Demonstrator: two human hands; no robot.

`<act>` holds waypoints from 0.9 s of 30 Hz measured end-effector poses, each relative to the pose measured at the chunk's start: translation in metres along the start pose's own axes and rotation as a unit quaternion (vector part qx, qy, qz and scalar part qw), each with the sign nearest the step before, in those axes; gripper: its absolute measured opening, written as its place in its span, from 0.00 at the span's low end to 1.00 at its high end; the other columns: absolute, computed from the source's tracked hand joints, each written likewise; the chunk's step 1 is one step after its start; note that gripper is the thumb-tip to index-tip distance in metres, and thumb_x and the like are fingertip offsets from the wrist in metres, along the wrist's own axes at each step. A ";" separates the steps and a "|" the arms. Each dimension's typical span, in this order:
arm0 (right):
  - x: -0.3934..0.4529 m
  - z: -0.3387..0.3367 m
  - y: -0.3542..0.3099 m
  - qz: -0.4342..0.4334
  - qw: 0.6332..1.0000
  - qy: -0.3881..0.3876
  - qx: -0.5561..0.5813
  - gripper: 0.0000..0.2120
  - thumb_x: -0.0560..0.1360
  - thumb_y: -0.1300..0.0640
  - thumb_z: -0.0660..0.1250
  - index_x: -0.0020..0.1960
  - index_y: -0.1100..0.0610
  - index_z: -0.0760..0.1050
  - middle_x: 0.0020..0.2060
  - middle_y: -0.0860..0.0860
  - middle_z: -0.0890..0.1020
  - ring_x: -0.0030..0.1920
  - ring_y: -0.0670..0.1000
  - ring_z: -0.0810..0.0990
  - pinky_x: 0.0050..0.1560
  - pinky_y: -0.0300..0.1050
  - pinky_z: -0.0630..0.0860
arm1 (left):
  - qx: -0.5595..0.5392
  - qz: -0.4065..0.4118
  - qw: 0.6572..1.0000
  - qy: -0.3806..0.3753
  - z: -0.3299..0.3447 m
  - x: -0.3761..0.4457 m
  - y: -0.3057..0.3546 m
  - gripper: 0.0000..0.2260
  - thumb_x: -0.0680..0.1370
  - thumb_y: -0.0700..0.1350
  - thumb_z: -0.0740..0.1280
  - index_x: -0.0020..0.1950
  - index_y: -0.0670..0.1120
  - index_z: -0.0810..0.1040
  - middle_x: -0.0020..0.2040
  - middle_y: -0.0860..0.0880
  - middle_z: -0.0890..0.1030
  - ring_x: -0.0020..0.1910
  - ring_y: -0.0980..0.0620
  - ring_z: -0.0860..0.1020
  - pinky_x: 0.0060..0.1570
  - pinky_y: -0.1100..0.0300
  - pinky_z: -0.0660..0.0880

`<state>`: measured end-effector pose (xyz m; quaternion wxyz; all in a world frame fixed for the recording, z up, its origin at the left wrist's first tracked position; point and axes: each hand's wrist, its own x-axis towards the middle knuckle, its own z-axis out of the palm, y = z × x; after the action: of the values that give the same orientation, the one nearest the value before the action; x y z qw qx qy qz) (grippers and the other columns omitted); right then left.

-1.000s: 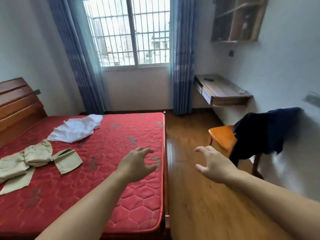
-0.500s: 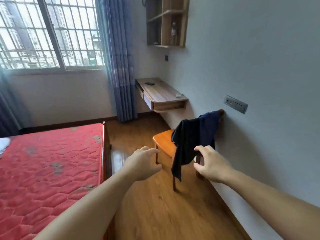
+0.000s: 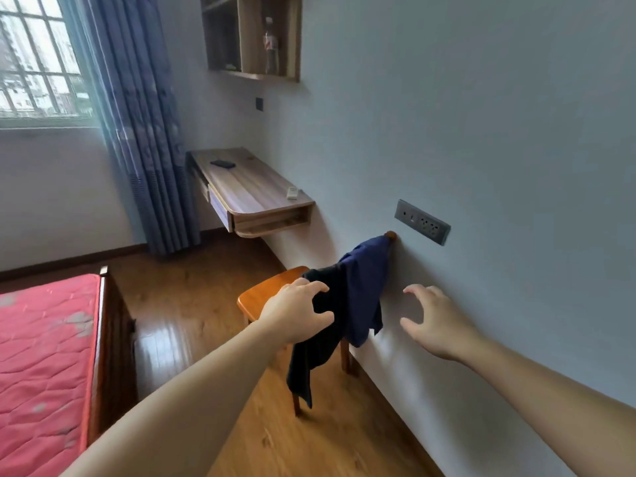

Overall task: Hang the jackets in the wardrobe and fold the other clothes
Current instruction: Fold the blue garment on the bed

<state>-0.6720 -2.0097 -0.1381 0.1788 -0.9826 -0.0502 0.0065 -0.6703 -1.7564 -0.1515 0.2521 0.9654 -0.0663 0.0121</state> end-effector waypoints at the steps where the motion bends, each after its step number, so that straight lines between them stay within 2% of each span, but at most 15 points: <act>1: 0.017 0.001 0.007 0.006 1.000 0.000 0.005 0.26 0.76 0.49 0.66 0.72 0.48 0.63 0.68 0.49 0.68 0.61 0.53 0.75 0.59 0.48 0.75 | 0.005 0.001 1.000 -0.001 0.002 0.019 0.001 0.24 0.76 0.57 0.65 0.71 0.58 0.69 0.68 0.54 0.71 0.61 0.53 0.74 0.53 0.57 0.79; 5: 0.092 0.008 0.031 0.020 0.999 0.001 0.050 0.27 0.76 0.50 0.66 0.72 0.50 0.63 0.69 0.52 0.68 0.62 0.54 0.74 0.60 0.48 0.74 | 0.010 -0.005 1.000 -0.018 0.015 0.089 0.005 0.21 0.76 0.56 0.64 0.69 0.58 0.71 0.65 0.53 0.73 0.59 0.52 0.74 0.54 0.54 0.79; 8: 0.149 0.017 0.044 0.041 0.995 -0.011 0.092 0.27 0.76 0.51 0.67 0.72 0.52 0.64 0.68 0.54 0.69 0.62 0.55 0.74 0.55 0.44 0.71 | 0.019 -0.015 0.999 -0.033 0.023 0.138 0.004 0.20 0.76 0.55 0.65 0.68 0.58 0.72 0.64 0.53 0.74 0.60 0.51 0.74 0.55 0.56 0.77; 13: 0.222 0.029 0.058 0.086 0.986 -0.028 0.139 0.26 0.76 0.51 0.67 0.72 0.53 0.65 0.67 0.55 0.70 0.61 0.56 0.74 0.52 0.42 0.68 | -0.019 -0.033 0.997 -0.065 0.045 0.209 -0.004 0.19 0.77 0.54 0.65 0.69 0.57 0.71 0.68 0.51 0.71 0.62 0.49 0.73 0.54 0.60 0.71; 16: 0.264 0.037 0.061 0.097 0.985 -0.034 0.138 0.26 0.76 0.52 0.67 0.72 0.54 0.65 0.65 0.55 0.72 0.56 0.54 0.75 0.50 0.42 0.68 | -0.037 -0.037 0.995 -0.085 0.064 0.256 -0.013 0.20 0.79 0.54 0.64 0.70 0.55 0.70 0.68 0.50 0.71 0.59 0.51 0.72 0.52 0.60 0.67; 18: 0.289 0.043 0.061 0.105 0.983 -0.034 0.143 0.26 0.76 0.53 0.67 0.71 0.55 0.66 0.63 0.55 0.73 0.52 0.53 0.74 0.49 0.43 0.69 | -0.058 -0.049 0.992 -0.102 0.079 0.288 -0.021 0.21 0.79 0.56 0.64 0.70 0.53 0.70 0.67 0.49 0.72 0.55 0.53 0.71 0.51 0.60 0.68; 21: 0.326 0.053 0.062 0.118 0.984 -0.035 0.130 0.23 0.76 0.54 0.66 0.69 0.55 0.67 0.64 0.57 0.73 0.58 0.57 0.76 0.51 0.44 0.71 | -0.081 -0.053 0.987 -0.132 0.103 0.336 -0.032 0.19 0.79 0.54 0.62 0.68 0.49 0.71 0.64 0.47 0.76 0.52 0.50 0.75 0.53 0.56 0.75; 24: 0.359 0.065 0.065 0.132 0.985 -0.058 0.096 0.28 0.77 0.50 0.65 0.74 0.54 0.62 0.70 0.56 0.67 0.65 0.57 0.72 0.53 0.43 0.68 | -0.131 -0.088 0.970 -0.183 0.125 0.375 -0.042 0.21 0.80 0.56 0.60 0.70 0.49 0.69 0.61 0.48 0.77 0.50 0.51 0.74 0.48 0.59 0.71; 27: 0.387 0.078 0.069 0.162 0.976 -0.087 0.117 0.33 0.77 0.44 0.64 0.78 0.50 0.56 0.75 0.54 0.61 0.70 0.57 0.68 0.62 0.46 0.68 | -0.169 -0.161 0.945 -0.231 0.143 0.403 -0.054 0.21 0.80 0.60 0.56 0.62 0.46 0.73 0.47 0.48 0.77 0.40 0.49 0.75 0.39 0.58 0.69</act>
<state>-0.2830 -2.0072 -0.2336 0.2842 -0.9456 0.0954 0.1268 -0.2652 -1.8290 -0.2795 0.3875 0.8830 0.0323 -0.2628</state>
